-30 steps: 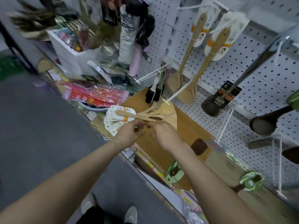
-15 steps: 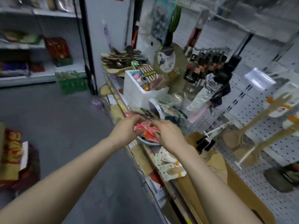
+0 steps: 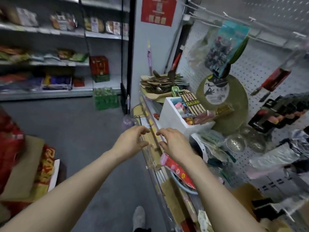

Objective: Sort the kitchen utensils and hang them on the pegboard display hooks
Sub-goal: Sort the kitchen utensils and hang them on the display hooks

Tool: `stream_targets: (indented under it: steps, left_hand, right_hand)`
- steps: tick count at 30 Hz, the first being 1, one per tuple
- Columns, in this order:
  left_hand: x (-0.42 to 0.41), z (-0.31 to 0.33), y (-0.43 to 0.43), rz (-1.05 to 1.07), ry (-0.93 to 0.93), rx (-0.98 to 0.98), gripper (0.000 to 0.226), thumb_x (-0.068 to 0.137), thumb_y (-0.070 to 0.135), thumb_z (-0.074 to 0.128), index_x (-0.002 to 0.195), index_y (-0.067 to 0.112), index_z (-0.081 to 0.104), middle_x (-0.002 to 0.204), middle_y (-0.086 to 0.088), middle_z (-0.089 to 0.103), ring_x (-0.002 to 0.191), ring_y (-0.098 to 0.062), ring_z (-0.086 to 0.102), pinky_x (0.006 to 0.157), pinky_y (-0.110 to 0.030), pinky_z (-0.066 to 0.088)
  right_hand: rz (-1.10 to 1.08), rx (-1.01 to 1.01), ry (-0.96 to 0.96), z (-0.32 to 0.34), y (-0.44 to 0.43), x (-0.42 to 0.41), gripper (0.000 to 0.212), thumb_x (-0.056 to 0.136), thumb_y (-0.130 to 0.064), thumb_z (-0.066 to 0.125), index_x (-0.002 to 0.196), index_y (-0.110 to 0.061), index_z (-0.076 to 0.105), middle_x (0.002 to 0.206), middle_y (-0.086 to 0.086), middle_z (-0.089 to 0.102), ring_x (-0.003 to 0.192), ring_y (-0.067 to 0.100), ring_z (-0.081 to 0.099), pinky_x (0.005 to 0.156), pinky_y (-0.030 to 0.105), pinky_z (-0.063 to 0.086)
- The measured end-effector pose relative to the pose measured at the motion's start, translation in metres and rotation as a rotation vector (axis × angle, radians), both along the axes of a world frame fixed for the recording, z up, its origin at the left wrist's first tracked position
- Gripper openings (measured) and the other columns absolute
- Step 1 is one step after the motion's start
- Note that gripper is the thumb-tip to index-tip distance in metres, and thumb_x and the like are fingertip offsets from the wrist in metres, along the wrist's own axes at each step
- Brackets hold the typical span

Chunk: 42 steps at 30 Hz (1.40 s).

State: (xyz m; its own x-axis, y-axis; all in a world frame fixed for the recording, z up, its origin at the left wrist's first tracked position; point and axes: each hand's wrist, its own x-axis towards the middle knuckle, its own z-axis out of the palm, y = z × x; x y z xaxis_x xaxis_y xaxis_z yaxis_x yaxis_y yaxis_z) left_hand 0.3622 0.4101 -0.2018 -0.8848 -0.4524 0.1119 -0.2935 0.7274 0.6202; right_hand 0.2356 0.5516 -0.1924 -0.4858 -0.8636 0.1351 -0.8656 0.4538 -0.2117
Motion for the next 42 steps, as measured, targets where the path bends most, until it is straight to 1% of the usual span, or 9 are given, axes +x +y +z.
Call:
stream_targets:
  steps: [4, 7, 12, 18, 26, 32, 35, 39, 42]
  left_hand:
    - [-0.05, 0.003, -0.056, 0.032, -0.012, -0.033, 0.042, 0.084, 0.026, 0.07, 0.124, 0.023, 0.058, 0.121, 0.004, 0.06, 0.112, -0.014, 0.056, 0.087, -0.027, 0.044]
    - [-0.1, 0.009, -0.101, 0.05, 0.004, -0.038, 0.039, 0.083, 0.027, 0.071, 0.12, 0.024, 0.06, 0.114, 0.005, 0.061, 0.105, -0.013, 0.058, 0.086, -0.031, 0.048]
    - [-0.164, 0.014, -0.164, 0.083, 0.003, -0.019, 0.036, 0.082, 0.03, 0.072, 0.115, 0.027, 0.059, 0.109, 0.008, 0.061, 0.097, -0.011, 0.06, 0.085, -0.033, 0.051]
    - [-0.214, 0.004, -0.227, 0.095, -0.006, 0.02, 0.035, 0.082, 0.032, 0.071, 0.114, 0.029, 0.058, 0.11, 0.01, 0.06, 0.099, -0.011, 0.059, 0.086, -0.034, 0.05]
    - [-0.288, -0.007, -0.331, -0.024, 0.006, 0.035, 0.04, 0.084, 0.026, 0.07, 0.122, 0.025, 0.059, 0.11, 0.009, 0.06, 0.104, -0.011, 0.057, 0.087, -0.031, 0.048]
    - [-0.331, 0.001, -0.428, -0.135, -0.014, -0.004, 0.036, 0.085, 0.032, 0.068, 0.12, 0.026, 0.058, 0.114, 0.008, 0.061, 0.107, -0.013, 0.056, 0.087, -0.032, 0.047]
    - [-0.35, -0.001, -0.464, -0.203, -0.045, -0.018, 0.037, 0.085, 0.035, 0.067, 0.12, 0.027, 0.057, 0.117, 0.007, 0.061, 0.106, -0.014, 0.057, 0.086, -0.032, 0.047]
    - [-0.38, -0.015, -0.495, -0.25, -0.075, 0.021, 0.039, 0.084, 0.033, 0.07, 0.121, 0.03, 0.058, 0.118, 0.009, 0.061, 0.107, -0.013, 0.058, 0.089, -0.034, 0.048]
    - [-0.408, -0.025, -0.507, -0.321, -0.099, 0.062, 0.04, 0.083, 0.03, 0.071, 0.121, 0.03, 0.057, 0.117, 0.009, 0.06, 0.109, -0.012, 0.057, 0.089, -0.032, 0.047]
  right_hand:
    - [0.013, -0.016, 0.002, -0.008, -0.056, -0.052, 0.031, 0.091, -0.021, 0.062, 0.121, -0.025, 0.059, 0.12, 0.003, 0.063, 0.11, 0.027, 0.056, 0.088, 0.04, 0.048]
    - [-0.001, -0.029, -0.011, -0.006, -0.1, -0.103, 0.03, 0.092, -0.024, 0.061, 0.121, -0.026, 0.059, 0.118, 0.003, 0.063, 0.11, 0.027, 0.056, 0.087, 0.039, 0.047]
    - [0.011, 0.004, -0.013, 0.006, -0.162, -0.174, 0.033, 0.09, -0.019, 0.061, 0.122, -0.023, 0.058, 0.118, 0.002, 0.062, 0.111, 0.026, 0.055, 0.084, 0.037, 0.045]
    - [0.018, 0.034, -0.064, 0.002, -0.233, -0.225, 0.035, 0.088, -0.018, 0.059, 0.122, -0.024, 0.058, 0.12, 0.003, 0.063, 0.111, 0.029, 0.056, 0.086, 0.039, 0.048]
    - [-0.1, 0.029, -0.077, -0.009, -0.326, -0.281, 0.032, 0.092, -0.023, 0.057, 0.124, -0.022, 0.059, 0.122, 0.004, 0.061, 0.112, 0.027, 0.056, 0.087, 0.037, 0.047]
    - [-0.216, 0.028, -0.115, -0.014, -0.408, -0.31, 0.041, 0.086, -0.018, 0.063, 0.126, -0.024, 0.059, 0.124, 0.003, 0.062, 0.115, 0.026, 0.056, 0.093, 0.04, 0.048]
    - [-0.28, 0.008, -0.134, -0.018, -0.437, -0.318, 0.041, 0.085, -0.017, 0.064, 0.125, -0.024, 0.059, 0.123, 0.003, 0.063, 0.114, 0.027, 0.058, 0.092, 0.042, 0.049]
    - [-0.383, 0.005, -0.163, -0.029, -0.462, -0.331, 0.04, 0.086, -0.016, 0.064, 0.124, -0.026, 0.059, 0.122, 0.002, 0.063, 0.112, 0.026, 0.058, 0.091, 0.04, 0.049]
    - [-0.48, 0.004, -0.209, -0.037, -0.468, -0.348, 0.038, 0.087, -0.014, 0.063, 0.124, -0.024, 0.06, 0.123, 0.003, 0.063, 0.113, 0.026, 0.058, 0.093, 0.038, 0.048]
